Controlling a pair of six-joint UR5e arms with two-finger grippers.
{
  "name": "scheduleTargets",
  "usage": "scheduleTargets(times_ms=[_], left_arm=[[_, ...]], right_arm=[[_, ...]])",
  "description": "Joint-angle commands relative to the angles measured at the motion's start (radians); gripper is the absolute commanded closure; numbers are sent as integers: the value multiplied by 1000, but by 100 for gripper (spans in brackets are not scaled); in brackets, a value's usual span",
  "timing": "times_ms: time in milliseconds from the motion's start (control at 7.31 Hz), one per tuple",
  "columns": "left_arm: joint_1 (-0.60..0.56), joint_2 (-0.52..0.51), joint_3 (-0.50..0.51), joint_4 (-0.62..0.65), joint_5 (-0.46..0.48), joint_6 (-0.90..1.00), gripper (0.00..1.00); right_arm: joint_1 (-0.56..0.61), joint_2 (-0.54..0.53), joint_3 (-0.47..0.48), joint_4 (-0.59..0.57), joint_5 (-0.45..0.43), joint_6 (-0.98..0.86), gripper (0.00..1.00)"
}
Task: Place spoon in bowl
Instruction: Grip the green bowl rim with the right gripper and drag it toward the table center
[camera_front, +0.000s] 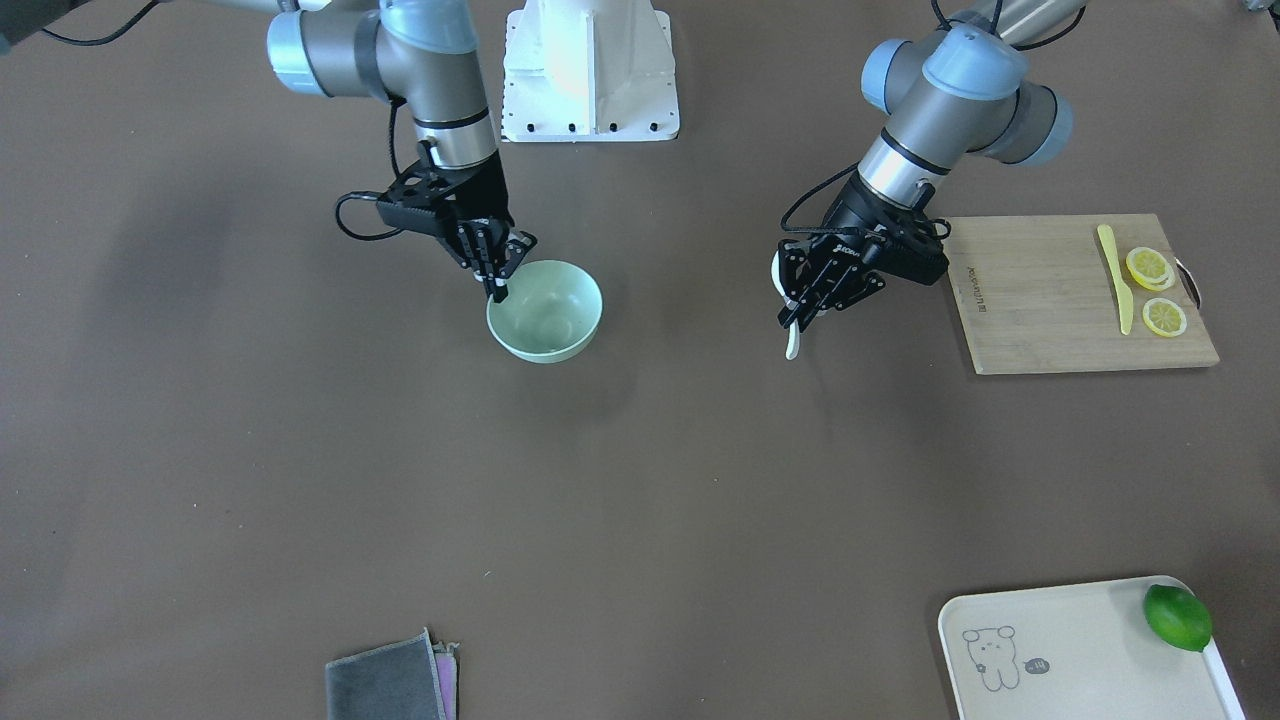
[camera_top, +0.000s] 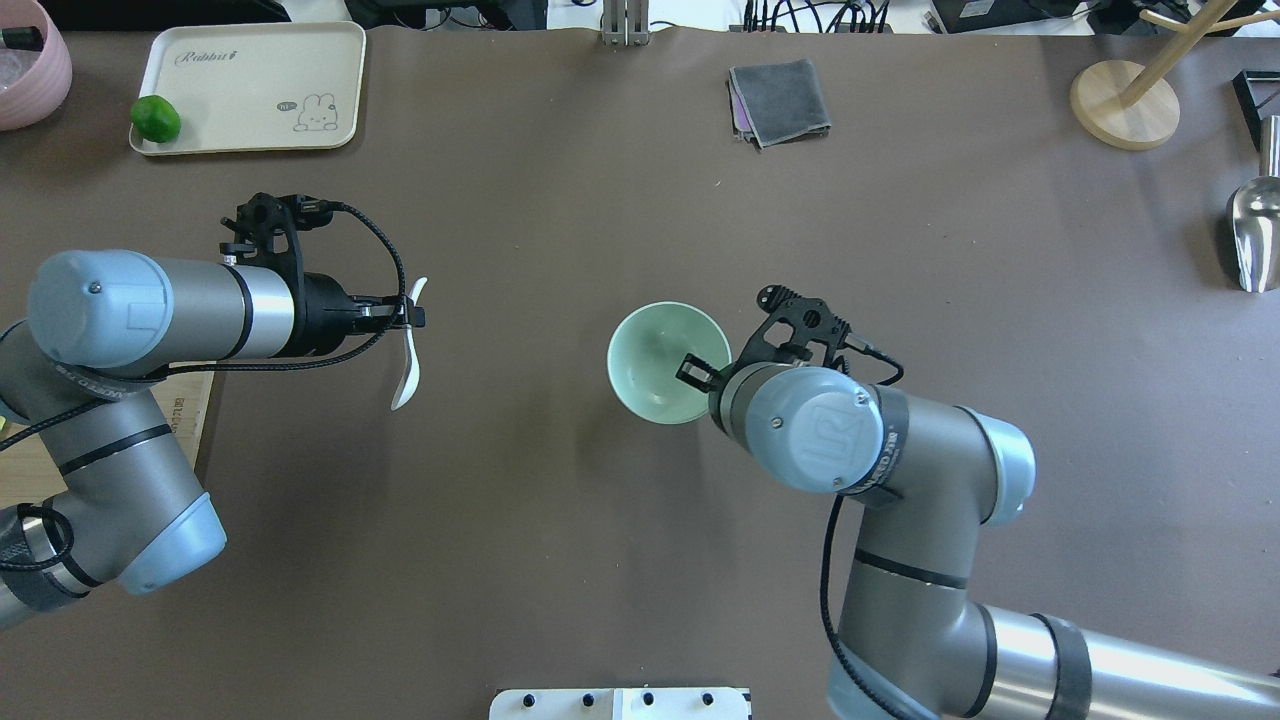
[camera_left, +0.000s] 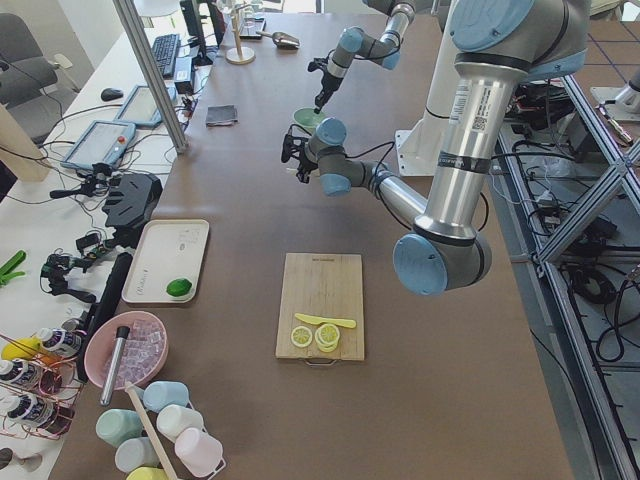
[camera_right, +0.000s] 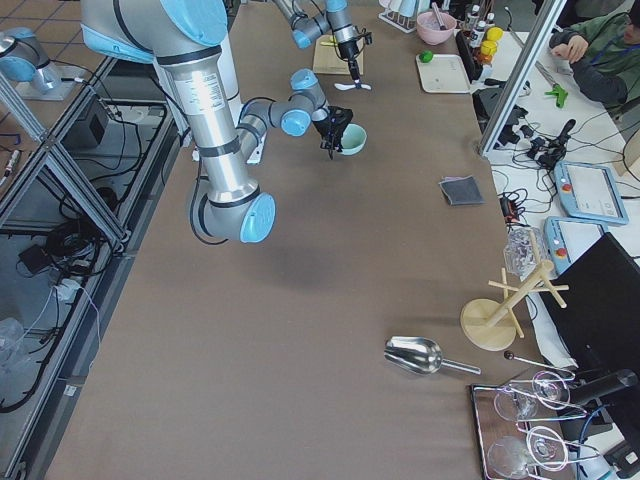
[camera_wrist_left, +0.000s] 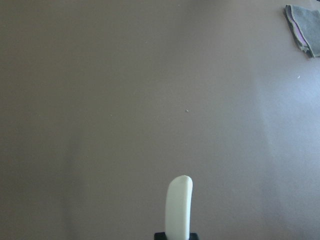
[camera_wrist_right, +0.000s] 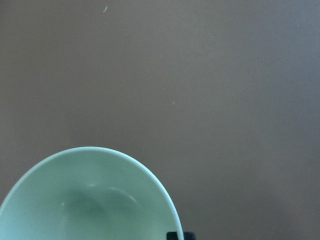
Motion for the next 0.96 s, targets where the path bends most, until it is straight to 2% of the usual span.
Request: scheduleTargets(times_ms=[0, 137, 274, 410, 547, 684, 821], left_arm=[[0, -14, 0, 1, 0, -2, 100], [2, -31, -1, 1, -2, -22, 100], [18, -66, 0, 2, 0, -86, 100], [47, -112, -1, 23, 15, -126, 100], [131, -164, -1, 48, 123, -196, 100], [228, -222, 0, 113, 236, -235, 100], [280, -262, 5, 160, 295, -257, 100]], right_arm=[[-49, 123, -109, -42, -34, 30, 100], [-46, 140, -115, -44, -35, 25, 55], [-27, 145, -108, -44, -61, 7, 1], [12, 144, -86, -45, -51, -20, 0], [61, 127, -31, -48, -15, -81, 0], [112, 49, 40, -45, 68, -149, 0], [155, -44, 107, -28, 106, -248, 0]])
